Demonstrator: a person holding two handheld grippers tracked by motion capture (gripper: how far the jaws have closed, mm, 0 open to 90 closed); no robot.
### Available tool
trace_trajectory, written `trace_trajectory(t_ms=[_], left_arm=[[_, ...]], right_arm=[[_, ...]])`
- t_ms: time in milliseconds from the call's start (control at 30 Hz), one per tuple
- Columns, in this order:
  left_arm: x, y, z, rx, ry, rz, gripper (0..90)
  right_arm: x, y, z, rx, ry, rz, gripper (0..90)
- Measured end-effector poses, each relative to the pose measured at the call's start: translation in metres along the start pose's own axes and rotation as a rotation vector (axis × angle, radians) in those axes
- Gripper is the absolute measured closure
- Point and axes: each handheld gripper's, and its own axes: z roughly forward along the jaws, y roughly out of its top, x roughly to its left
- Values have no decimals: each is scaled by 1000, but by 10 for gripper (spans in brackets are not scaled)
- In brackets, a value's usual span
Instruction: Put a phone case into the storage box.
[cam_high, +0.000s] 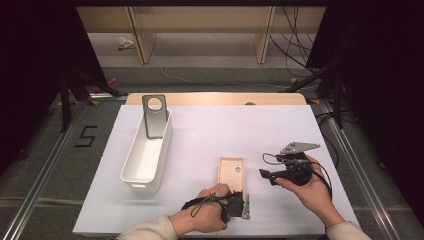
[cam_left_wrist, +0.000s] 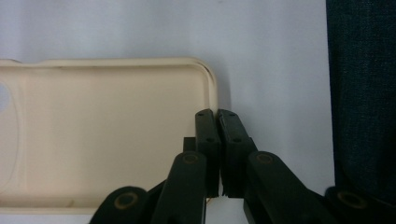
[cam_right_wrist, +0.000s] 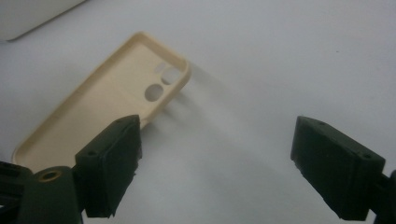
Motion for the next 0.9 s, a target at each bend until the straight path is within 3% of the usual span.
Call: trace_trajectory(t_ms=[167,300,333,400,600,700,900], left_arm=[[2,-3,-7,-31,29,-15,876],[4,-4,-12,-24,43,-2,876],[3,-5,-11,-41,43,-23,876],[3,-5,-13,-41,49,-17,876],[4,-5,-20,-47,64,-3,877],[3,-5,-22,-66,67,-23,876],[3,-4,-25,-68,72,-9,876]], right_arm=[[8,8,9,4,48,8,220],[13,16,19,10,106,38,259],[14,19,23,16,116,49,269],[16,23,30,25,134,56,281],[14,37,52,50,163,115,307],[14,42,60,59,184,144,326],[15,48,70,67,211,166,379]])
